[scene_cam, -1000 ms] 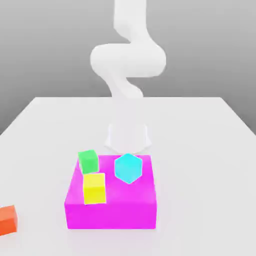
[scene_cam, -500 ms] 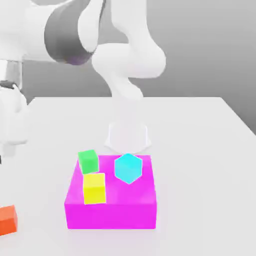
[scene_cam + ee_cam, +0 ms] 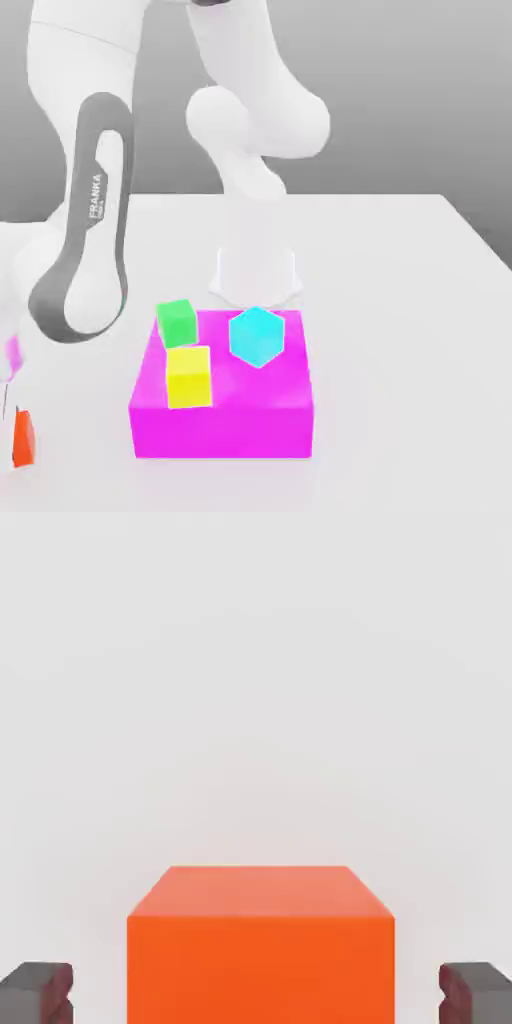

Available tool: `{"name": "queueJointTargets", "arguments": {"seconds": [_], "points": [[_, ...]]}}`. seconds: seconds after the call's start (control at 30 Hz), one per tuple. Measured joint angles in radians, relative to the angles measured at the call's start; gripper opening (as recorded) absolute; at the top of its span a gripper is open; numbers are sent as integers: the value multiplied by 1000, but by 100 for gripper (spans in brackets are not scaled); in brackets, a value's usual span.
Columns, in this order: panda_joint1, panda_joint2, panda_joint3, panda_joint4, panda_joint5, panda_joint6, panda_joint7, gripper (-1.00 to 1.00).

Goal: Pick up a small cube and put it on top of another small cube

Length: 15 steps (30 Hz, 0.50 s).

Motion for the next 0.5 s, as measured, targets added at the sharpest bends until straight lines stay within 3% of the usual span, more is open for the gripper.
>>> {"name": "queueJointTargets", "arguments": {"seconds": [0.17, 0.3, 0.5], "points": [[5, -19, -8, -5, -9, -15, 7, -100], [40, -153, -46, -40, -72, -111, 40, -100], [109, -375, 12, -166, -166, -198, -98, -100]]}}
